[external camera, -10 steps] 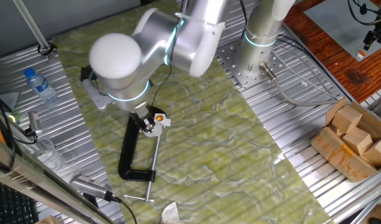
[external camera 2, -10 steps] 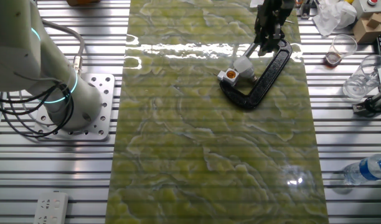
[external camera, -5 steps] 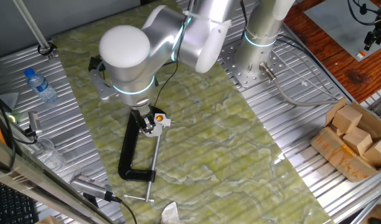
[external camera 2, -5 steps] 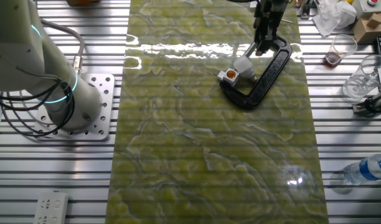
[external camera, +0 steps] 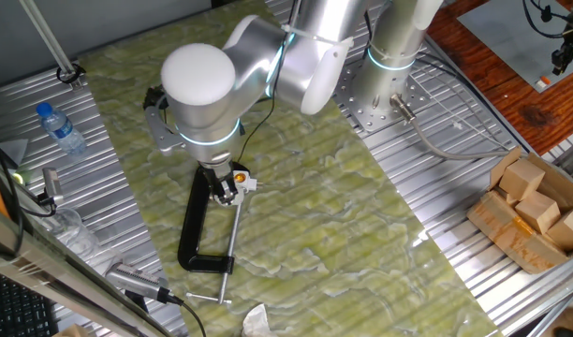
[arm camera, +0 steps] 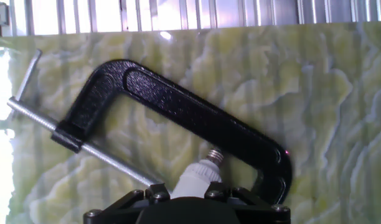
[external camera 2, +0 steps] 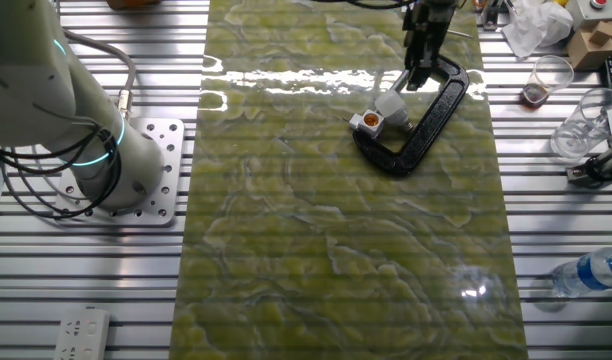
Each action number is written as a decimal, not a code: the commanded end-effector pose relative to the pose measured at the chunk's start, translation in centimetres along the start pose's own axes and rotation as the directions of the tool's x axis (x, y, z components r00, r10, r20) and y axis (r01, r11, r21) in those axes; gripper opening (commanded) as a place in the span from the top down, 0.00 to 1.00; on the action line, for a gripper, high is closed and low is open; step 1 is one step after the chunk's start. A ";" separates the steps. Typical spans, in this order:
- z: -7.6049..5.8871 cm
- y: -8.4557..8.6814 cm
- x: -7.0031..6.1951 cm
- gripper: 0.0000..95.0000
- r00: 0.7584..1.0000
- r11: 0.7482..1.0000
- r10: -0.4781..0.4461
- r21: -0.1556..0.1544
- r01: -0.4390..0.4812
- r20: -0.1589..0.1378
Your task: Install the light bulb by rotating it
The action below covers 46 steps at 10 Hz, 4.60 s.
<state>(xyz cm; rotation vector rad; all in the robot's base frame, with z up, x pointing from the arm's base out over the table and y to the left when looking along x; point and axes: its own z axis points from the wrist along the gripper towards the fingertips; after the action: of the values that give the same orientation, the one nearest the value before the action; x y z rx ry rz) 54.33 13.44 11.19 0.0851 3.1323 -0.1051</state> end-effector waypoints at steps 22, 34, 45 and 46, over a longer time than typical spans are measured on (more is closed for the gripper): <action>4.9 -0.4 1.4 0.40 0.982 0.982 0.188 -0.001 -0.188 -0.008; 5.8 -0.5 1.9 0.80 0.982 0.982 0.188 0.006 -0.188 -0.004; 4.6 -0.5 1.4 1.00 0.990 0.990 0.138 0.010 -0.138 -0.021; 4.6 -0.5 1.4 1.00 0.990 0.990 0.138 0.011 -0.138 -0.018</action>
<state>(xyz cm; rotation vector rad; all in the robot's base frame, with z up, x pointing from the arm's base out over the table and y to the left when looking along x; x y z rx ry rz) 52.99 12.69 6.76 0.2985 3.1321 -0.1178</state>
